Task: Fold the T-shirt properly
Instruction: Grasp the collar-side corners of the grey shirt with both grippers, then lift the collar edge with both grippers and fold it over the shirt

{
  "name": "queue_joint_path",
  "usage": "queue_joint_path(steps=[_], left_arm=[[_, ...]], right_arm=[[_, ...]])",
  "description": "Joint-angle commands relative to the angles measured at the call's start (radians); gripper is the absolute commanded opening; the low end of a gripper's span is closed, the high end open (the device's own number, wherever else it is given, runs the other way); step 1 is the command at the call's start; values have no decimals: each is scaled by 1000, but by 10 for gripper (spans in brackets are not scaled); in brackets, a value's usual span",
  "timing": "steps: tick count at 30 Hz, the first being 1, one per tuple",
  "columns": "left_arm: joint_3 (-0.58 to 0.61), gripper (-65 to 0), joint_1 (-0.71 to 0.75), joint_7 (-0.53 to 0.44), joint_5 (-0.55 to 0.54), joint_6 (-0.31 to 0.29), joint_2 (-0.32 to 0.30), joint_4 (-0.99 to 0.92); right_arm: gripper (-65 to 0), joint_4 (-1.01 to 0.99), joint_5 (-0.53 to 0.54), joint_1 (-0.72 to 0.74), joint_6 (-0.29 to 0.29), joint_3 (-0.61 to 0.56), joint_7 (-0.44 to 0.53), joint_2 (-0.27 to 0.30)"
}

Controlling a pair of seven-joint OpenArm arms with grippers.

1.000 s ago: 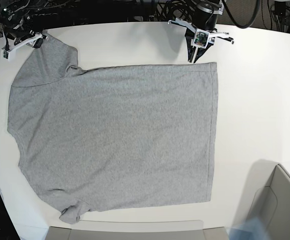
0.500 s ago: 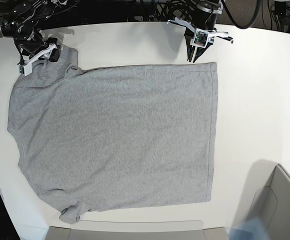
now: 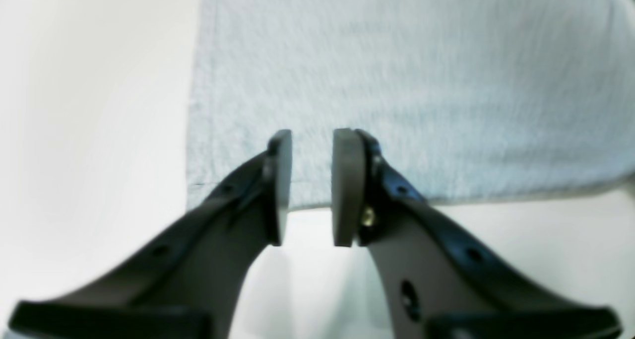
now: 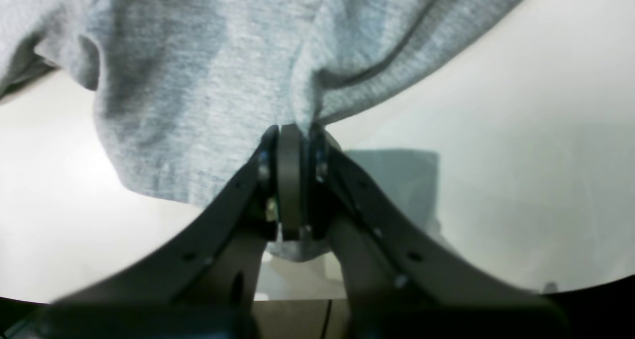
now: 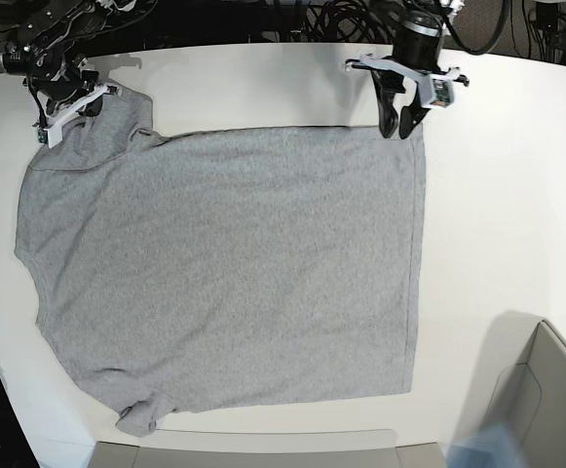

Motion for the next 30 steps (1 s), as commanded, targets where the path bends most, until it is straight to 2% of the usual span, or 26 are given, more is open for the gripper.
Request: queue_joint_path(steps=[1, 4, 7, 12, 14, 21, 26, 30], left_arm=[[-16, -468, -20, 18, -184, 5, -78, 18], [-22, -464, -76, 88, -374, 5, -146, 11], [-72, -462, -105, 184, -517, 5, -178, -1], [-117, -446, -257, 486, -707, 5, -206, -128], [-122, -446, -287, 527, -718, 5, -204, -159], [-168, -446, -277, 539, -716, 8, -203, -185], [-157, -446, -279, 541, -716, 7, -203, -257], [-100, -446, -279, 541, -716, 5, -209, -263]], right_arm=[[-650, -15, -155, -19, 13, 6, -105, -2], [-650, -12, -160, -19, 13, 4, -105, -1], [-650, -12, -162, -20, 13, 4, -105, 2], [-650, -12, -162, -28, 13, 4, -105, 2], [-650, -12, -163, -28, 13, 2, -105, 2], [-650, -12, -163, -31, 13, 2, -105, 2], [-650, -12, -163, -31, 13, 2, -105, 2], [-650, -12, -163, -31, 13, 2, -105, 2]])
